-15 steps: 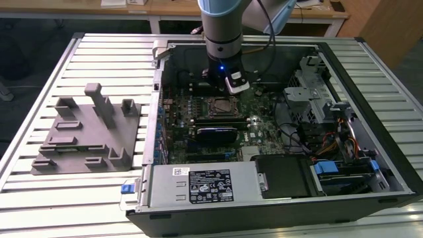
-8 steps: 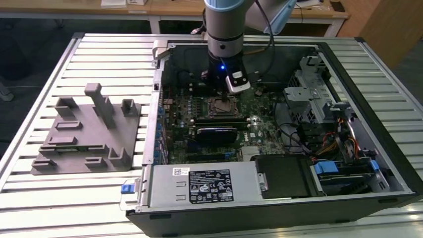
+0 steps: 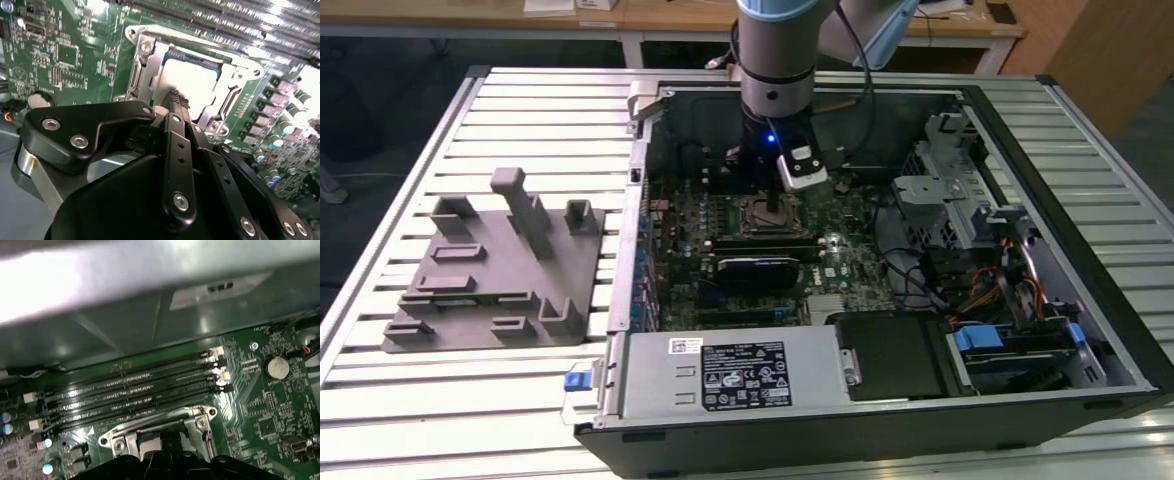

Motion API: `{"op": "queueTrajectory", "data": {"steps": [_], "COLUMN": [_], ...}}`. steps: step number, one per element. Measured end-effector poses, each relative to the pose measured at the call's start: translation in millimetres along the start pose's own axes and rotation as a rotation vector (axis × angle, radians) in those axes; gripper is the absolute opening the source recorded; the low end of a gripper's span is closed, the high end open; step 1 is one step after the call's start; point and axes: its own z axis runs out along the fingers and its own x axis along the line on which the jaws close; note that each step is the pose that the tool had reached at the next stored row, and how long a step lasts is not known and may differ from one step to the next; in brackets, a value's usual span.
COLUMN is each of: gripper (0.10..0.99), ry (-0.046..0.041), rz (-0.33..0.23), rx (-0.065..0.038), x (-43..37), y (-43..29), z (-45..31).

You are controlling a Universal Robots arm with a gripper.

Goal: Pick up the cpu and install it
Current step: 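Install the first cpu locking lever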

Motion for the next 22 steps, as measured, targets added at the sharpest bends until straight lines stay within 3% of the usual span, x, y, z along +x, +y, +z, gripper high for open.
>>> {"op": "queueTrajectory", "data": {"steps": [6,14,22], "gripper": [0.106,0.106,0.106], "ry": [0.0037,0.0033,0.0028], "rz": [-0.001,-0.001,-0.001], "rx": [0.018,0.020,0.021], "x": [-1.9,-2.1,-3.4], "y": [-5.9,-6.3,-4.8], "z": [-0.2,-1.2,-22.1]}}
